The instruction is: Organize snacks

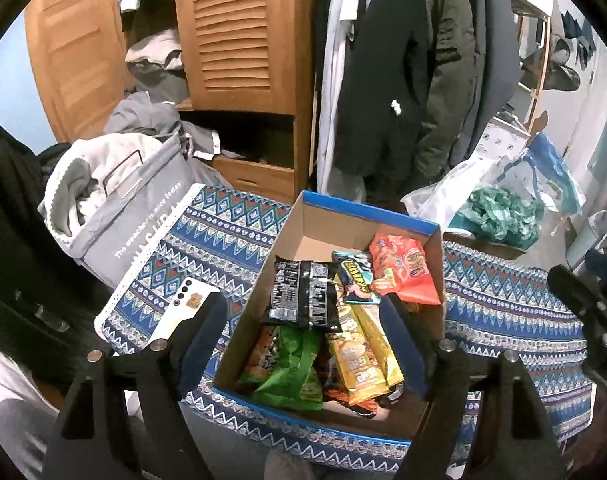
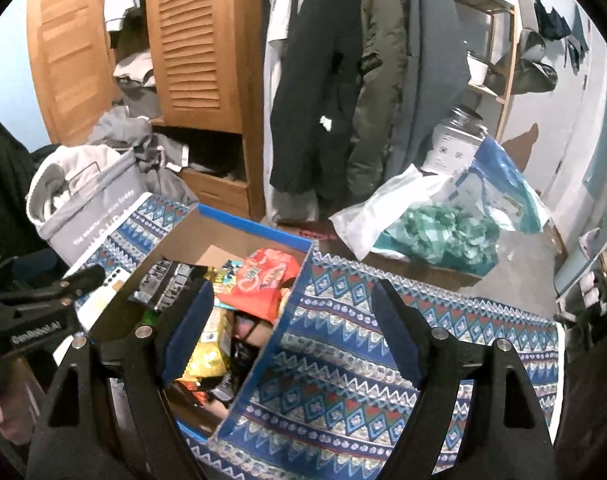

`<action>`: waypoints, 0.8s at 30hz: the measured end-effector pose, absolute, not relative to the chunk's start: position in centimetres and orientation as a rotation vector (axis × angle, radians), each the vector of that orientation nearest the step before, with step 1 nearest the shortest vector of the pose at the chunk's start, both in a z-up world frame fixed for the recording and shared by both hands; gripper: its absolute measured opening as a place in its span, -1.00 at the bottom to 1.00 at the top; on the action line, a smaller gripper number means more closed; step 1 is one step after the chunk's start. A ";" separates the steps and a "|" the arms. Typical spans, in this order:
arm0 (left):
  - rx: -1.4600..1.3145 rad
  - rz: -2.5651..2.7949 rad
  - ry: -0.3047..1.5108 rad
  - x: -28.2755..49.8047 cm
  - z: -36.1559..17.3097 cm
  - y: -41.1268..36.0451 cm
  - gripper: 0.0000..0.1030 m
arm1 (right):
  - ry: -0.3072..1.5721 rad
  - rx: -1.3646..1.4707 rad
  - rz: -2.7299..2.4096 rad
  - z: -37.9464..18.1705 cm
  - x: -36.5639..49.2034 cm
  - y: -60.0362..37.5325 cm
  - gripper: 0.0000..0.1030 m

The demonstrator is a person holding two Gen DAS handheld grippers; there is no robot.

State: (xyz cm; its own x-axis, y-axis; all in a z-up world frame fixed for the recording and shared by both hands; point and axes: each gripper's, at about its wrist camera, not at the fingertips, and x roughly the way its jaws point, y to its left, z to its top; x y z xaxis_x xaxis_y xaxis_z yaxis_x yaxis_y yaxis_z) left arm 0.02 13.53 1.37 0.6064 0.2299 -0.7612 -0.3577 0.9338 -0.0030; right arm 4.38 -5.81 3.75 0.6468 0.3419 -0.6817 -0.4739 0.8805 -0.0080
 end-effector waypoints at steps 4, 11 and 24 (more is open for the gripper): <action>-0.158 0.334 0.845 0.0 1.8 13.1 0.55 | 0.744 -0.182 0.459 3.2 4.6 -6.6 0.56; -0.133 0.348 0.851 0.4 1.4 12.6 0.56 | 0.767 -0.162 0.448 2.7 5.2 -7.5 0.56; -0.120 0.352 0.855 0.4 1.3 12.1 0.56 | 0.766 -0.163 0.462 2.7 5.0 -7.2 0.56</action>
State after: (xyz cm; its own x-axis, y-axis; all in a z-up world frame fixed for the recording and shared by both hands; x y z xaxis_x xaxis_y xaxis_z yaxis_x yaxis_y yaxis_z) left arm 0.44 12.14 1.34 0.6031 0.2554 -0.7557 -0.3505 0.9358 0.0366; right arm 4.96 -7.21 2.68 0.6263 0.3427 -0.7002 -0.4595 0.8878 0.0234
